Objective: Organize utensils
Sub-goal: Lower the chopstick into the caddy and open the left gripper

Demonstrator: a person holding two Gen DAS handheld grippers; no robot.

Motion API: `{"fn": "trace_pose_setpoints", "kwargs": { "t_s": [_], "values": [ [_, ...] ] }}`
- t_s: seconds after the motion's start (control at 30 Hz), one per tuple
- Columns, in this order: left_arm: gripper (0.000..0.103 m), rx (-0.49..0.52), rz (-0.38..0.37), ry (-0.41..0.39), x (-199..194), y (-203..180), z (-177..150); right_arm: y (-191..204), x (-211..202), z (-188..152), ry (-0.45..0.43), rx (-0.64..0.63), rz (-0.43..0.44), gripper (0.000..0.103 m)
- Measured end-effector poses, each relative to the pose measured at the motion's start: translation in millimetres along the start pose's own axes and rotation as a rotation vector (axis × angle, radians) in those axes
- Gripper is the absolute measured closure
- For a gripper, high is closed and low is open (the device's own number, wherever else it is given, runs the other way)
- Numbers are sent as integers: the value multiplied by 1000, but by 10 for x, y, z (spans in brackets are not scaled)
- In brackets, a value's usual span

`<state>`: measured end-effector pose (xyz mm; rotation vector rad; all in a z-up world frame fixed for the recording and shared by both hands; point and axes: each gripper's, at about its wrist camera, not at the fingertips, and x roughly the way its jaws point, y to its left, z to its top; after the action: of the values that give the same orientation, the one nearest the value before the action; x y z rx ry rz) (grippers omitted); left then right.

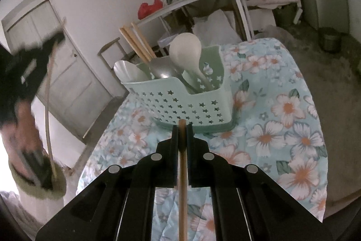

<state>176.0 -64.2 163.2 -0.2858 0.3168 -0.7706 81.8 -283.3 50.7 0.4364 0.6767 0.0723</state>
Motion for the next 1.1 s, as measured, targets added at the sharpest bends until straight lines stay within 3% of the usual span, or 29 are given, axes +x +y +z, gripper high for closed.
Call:
{"fn": "trace_pose_setpoints", "kwargs": {
  "t_s": [0.13, 0.57, 1.1],
  "values": [
    [97, -20, -27, -115, 295, -52, 217, -46, 15, -9, -6, 15, 4, 98],
    [97, -75, 44, -149, 1218, -51, 393, -222, 60, 1, 0, 59, 4, 99],
    [97, -44, 136, -191, 1484, -11, 282, -275, 62, -2, -1, 74, 16, 99]
  ]
}}
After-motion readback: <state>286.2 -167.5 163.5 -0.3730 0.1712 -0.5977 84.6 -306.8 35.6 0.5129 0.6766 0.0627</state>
